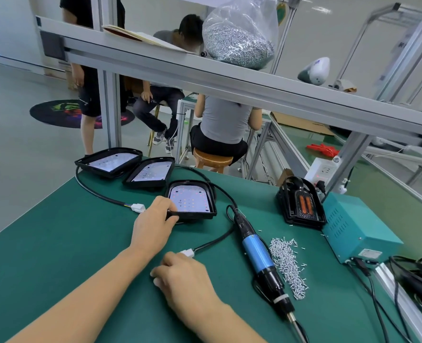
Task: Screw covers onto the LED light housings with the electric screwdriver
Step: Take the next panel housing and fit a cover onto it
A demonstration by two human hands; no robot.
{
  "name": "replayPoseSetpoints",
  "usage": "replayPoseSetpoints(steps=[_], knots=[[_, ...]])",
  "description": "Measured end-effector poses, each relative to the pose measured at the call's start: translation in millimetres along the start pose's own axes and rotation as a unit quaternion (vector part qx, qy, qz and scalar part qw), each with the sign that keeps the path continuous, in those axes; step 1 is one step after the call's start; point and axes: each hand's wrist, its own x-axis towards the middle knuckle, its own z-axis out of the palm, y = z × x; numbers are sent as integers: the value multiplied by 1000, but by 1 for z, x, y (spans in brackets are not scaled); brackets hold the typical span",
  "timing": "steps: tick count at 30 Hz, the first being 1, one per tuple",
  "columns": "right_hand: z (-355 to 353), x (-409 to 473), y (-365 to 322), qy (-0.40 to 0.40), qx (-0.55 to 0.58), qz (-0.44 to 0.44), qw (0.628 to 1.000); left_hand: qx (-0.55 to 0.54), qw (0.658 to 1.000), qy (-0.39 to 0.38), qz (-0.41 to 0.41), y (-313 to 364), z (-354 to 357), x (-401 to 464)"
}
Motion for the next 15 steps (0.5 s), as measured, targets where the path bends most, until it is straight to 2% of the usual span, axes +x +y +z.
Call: replayPoseSetpoints(steps=[3,6,8,10,13,14,15], knots=[[0,-2,2,-21,-48,-13,999,4,1000,-7,12,-1,-2,-5],[-11,-22,17,5,-122,4,993,-11,1000,-11,8,-1,-8,-14],[-18,-35,36,34,-172,56,983,-25,1000,-5,5,0,-12,-20],[-23,-42,58,102,-151,120,976,-36,999,-6,0,2,-14,-26],[-37,-31,74,145,-20,196,970,-47,999,-18,3,8,-17,-38],[-42,-21,75,162,92,240,953,-53,998,-21,4,9,-18,-41],[-45,-11,76,172,213,283,919,-56,998,-25,6,11,-20,-45]])
